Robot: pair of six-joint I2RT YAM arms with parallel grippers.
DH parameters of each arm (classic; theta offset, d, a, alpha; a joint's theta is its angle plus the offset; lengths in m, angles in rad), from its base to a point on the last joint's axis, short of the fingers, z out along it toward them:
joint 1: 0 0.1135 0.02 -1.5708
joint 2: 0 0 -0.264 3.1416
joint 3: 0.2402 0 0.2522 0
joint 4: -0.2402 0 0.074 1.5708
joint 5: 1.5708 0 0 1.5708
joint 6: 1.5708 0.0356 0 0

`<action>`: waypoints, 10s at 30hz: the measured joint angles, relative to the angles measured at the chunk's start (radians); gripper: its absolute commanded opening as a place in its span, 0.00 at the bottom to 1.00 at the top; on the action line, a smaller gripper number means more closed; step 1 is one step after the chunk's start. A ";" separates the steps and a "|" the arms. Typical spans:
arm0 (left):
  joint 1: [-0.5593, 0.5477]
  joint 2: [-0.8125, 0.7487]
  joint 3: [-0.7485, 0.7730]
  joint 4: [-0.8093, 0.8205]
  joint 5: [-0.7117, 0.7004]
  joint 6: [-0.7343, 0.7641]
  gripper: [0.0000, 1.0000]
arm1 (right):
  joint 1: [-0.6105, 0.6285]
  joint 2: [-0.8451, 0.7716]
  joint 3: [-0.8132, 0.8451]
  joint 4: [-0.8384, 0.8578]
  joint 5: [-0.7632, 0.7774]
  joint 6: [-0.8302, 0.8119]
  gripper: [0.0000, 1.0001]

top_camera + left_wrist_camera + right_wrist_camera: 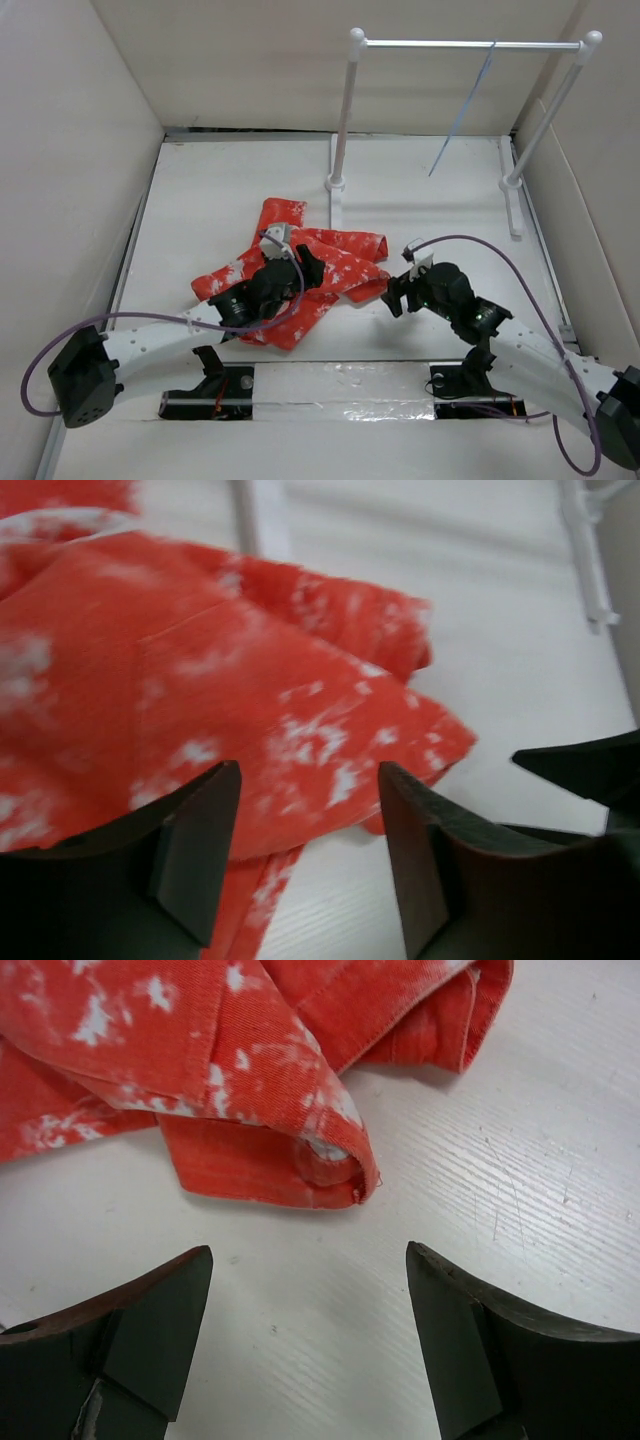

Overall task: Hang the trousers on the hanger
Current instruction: Flatten out the trousers at the center of the board.

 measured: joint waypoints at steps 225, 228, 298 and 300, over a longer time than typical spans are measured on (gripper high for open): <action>0.975 1.240 1.677 -0.679 0.137 0.286 0.33 | -0.107 0.111 0.267 0.014 0.006 -0.175 0.12; 0.969 1.144 1.487 -0.647 0.114 0.298 0.02 | -0.093 0.111 0.267 0.038 0.005 -0.173 0.00; 0.953 0.521 1.074 -0.756 0.170 0.402 0.00 | -0.081 0.019 0.312 0.015 0.088 -0.198 0.42; 0.991 0.640 1.104 -0.749 0.183 0.402 0.00 | -0.083 0.043 0.319 0.013 0.100 -0.198 0.42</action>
